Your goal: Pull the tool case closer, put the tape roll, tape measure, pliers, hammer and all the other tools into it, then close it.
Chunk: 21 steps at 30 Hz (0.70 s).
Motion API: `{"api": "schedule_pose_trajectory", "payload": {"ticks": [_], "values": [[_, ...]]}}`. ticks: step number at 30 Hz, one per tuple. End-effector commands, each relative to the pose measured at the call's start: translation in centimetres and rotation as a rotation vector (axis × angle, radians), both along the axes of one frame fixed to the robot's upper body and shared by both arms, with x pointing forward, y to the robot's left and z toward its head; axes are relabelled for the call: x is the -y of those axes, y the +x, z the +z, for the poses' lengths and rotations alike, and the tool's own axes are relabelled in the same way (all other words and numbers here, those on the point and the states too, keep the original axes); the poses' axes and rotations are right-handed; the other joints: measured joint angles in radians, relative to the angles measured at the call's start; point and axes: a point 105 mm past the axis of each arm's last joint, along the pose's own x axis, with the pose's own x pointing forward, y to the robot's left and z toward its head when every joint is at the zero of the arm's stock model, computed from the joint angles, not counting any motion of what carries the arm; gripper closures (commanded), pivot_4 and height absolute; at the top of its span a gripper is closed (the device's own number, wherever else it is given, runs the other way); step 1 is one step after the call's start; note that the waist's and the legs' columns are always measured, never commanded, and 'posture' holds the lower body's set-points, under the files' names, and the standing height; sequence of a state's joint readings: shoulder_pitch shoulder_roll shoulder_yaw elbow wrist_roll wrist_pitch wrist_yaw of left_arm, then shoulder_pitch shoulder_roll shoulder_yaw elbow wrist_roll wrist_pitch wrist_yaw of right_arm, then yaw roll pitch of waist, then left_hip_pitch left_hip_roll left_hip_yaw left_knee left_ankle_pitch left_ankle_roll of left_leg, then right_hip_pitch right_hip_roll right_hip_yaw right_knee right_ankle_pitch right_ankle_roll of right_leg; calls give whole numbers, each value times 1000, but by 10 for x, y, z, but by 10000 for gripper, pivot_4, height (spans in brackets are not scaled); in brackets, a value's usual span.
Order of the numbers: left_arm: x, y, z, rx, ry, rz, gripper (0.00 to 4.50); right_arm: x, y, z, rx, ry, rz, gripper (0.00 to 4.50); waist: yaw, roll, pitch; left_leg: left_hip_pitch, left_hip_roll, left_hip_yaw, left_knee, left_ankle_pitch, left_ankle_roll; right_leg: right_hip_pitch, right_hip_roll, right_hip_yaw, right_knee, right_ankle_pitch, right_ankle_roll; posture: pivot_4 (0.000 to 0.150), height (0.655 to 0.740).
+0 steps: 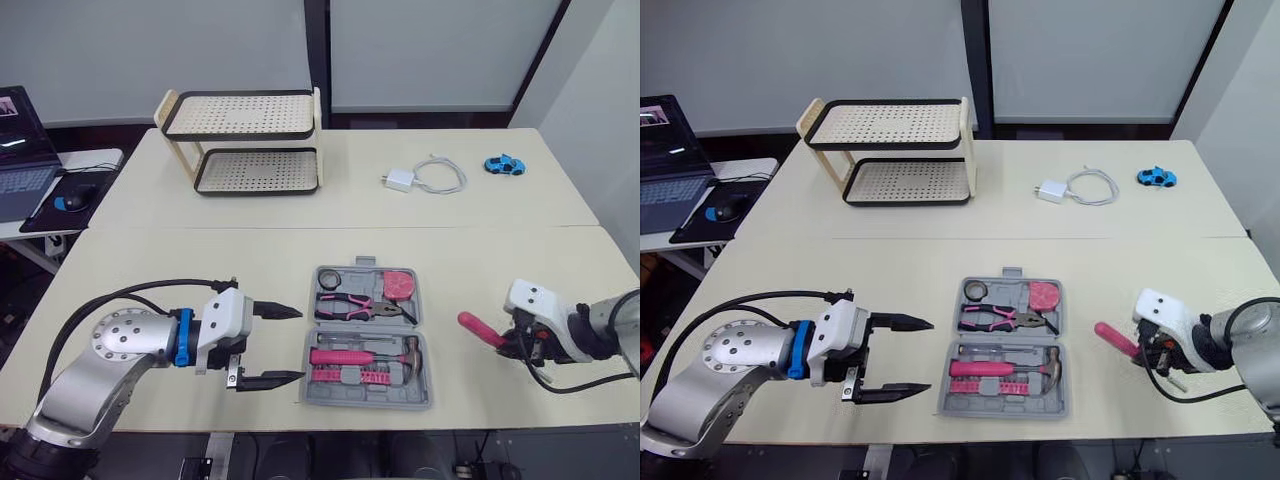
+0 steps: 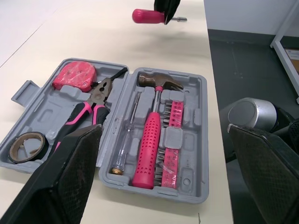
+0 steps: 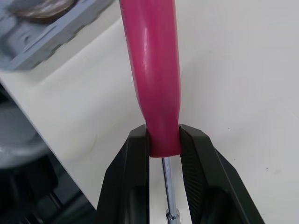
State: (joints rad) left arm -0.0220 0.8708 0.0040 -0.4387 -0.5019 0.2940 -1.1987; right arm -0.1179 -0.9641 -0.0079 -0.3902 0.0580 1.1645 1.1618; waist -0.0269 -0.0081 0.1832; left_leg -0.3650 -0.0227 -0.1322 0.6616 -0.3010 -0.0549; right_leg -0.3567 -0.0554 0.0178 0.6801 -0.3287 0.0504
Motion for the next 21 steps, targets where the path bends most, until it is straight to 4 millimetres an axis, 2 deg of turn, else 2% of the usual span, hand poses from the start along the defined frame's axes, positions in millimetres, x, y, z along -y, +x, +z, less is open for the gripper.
{"api": "schedule_pose_trajectory", "payload": {"ticks": [1, 7, 17, 21], "values": [[5, -2, 4, 24, -6, -32, 0, 2, 7, -3, 16, 21, -171, 38951, 0, 0, 0, 0, 0, 0, 0, 0, 0, 0, 0, 0, 0, 0, 0, 1500, 7400], [5, -1, 5, 26, -4, -38, 0, -1, 25, -13, 40, 56, -361, 38951, -4, 0, 0, 0, 0, 0, -1, 0, 0, -1, 1, 0, 0, 0, 0, 1500, 7400], [8, -1, 5, 26, -11, -41, 0, -6, 37, -16, 204, 34, -474, 38951, -4, 0, 0, 0, 0, 0, -1, 0, 0, -1, 1, 0, 0, 0, 0, 1500, 7400], [10, 0, 5, 27, -12, -48, 0, -12, 41, -19, 206, 64, -526, 38951, -5, 0, 0, 0, 0, 0, -1, 0, 0, -1, 1, 0, 1, 0, 0, 1500, 7400]]}}
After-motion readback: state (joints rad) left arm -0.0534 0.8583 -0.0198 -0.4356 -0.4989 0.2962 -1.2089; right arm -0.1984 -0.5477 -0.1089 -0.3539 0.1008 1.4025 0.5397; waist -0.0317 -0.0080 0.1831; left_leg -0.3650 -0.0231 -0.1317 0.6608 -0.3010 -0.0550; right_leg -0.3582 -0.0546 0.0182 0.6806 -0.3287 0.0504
